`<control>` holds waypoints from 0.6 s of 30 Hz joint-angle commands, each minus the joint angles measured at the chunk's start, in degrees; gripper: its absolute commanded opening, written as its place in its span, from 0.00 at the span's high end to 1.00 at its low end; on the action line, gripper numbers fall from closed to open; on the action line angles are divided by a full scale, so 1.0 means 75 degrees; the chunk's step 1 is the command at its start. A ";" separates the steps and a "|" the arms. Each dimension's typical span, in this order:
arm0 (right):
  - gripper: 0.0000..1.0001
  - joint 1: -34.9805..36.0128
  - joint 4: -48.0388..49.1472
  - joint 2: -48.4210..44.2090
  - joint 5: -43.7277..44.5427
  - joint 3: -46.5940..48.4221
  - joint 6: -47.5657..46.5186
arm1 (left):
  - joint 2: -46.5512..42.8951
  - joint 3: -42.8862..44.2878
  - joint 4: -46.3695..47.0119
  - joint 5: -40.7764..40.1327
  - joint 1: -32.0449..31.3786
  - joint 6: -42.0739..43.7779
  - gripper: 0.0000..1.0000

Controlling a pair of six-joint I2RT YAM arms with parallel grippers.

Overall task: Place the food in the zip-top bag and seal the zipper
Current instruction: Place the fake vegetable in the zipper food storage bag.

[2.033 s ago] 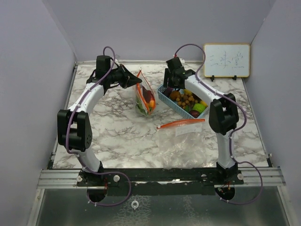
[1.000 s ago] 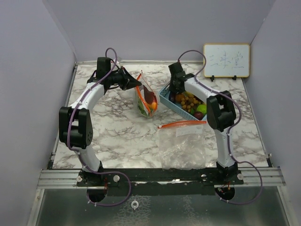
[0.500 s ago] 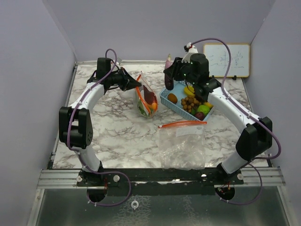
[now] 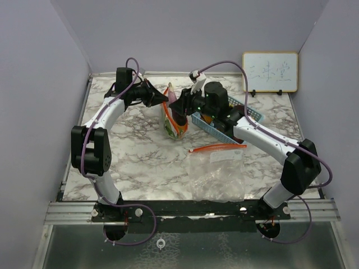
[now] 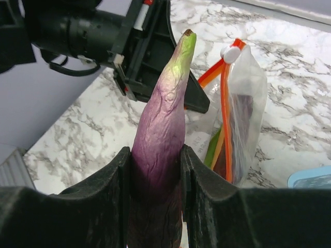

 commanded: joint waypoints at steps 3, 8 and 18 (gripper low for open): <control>0.94 0.0205 0.0406 0.0595 0.1050 -0.0224 -0.1112 | 0.0039 0.0149 0.0429 0.0368 0.0049 -0.0274 1.00; 0.94 0.0199 0.0180 0.1035 0.1171 -0.0056 -0.1548 | -0.0010 0.0138 0.0531 0.0441 0.0101 -0.0338 1.00; 0.79 0.0205 -0.0504 0.1755 0.1355 0.0697 -0.1688 | -0.0030 0.0169 0.0712 0.0533 0.0150 -0.0477 1.00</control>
